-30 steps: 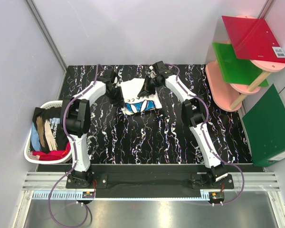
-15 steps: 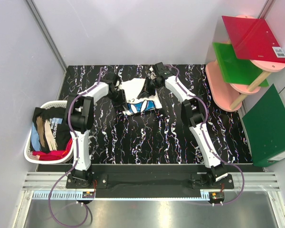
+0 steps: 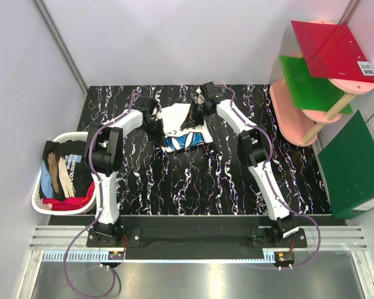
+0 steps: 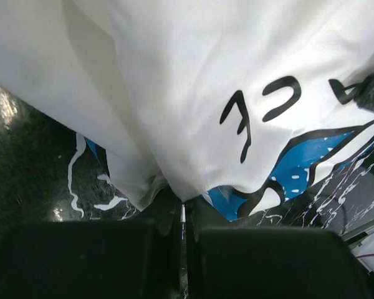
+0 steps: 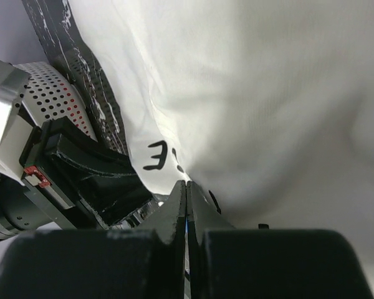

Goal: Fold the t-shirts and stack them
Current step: Smooth out wrinkles on the folded tshirt

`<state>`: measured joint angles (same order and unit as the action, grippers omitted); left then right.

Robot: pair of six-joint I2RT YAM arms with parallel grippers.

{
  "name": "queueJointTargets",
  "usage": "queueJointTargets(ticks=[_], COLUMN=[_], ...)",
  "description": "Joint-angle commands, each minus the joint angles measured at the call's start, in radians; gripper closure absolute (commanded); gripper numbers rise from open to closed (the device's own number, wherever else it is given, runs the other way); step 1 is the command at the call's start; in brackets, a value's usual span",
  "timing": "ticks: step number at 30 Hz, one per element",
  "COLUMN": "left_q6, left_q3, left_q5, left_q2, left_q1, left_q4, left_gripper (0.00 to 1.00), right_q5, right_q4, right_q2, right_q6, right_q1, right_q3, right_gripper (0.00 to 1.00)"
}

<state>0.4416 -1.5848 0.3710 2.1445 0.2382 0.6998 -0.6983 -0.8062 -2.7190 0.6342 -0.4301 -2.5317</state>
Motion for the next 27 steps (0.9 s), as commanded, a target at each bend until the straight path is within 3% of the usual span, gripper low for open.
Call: queueJointTargets(ticks=[1,14,15,16,17,19,22,25,27], left_q6=[-0.035,-0.070,-0.070,-0.070,-0.069,-0.069,-0.069,-0.061,-0.052], left_q3=[0.063,0.175,0.181,0.184,0.186,0.186,0.190,0.198,0.206], left_q5=[0.042,-0.004,-0.010,-0.015,-0.018,-0.024,-0.032,-0.020,-0.012], left_q2=[-0.083,-0.242,-0.251,-0.258,-0.273,-0.285,-0.299,-0.313,-0.319], left_q1=[0.007,0.007,0.007,0.007,0.007,0.007,0.007,0.007,0.007], left_q4=[0.035,0.115,0.116,0.119,0.118,0.118,0.119,0.119,0.112], left_gripper=[1.00,1.00,0.95,0.67,0.48,0.18,0.02,0.02,0.11], right_q5=[-0.010,-0.018,-0.018,-0.015,-0.013,-0.010,-0.004,-0.003,-0.006], right_q4=[0.012,0.012,0.010,0.012,0.010,0.010,0.012,0.010,0.012], right_q2=[-0.001,-0.005,-0.007,-0.007,-0.007,-0.010,-0.012,-0.016,-0.015], right_q6=[0.010,0.013,0.012,0.013,0.013,0.013,0.012,0.012,0.007], right_q1=[0.001,0.001,0.001,0.001,0.001,0.001,0.001,0.001,0.001], right_q3=[-0.006,0.008,0.008,0.011,0.011,0.013,0.022,0.033,0.034], right_gripper=[1.00,1.00,1.00,1.00,1.00,1.00,1.00,1.00,1.00])
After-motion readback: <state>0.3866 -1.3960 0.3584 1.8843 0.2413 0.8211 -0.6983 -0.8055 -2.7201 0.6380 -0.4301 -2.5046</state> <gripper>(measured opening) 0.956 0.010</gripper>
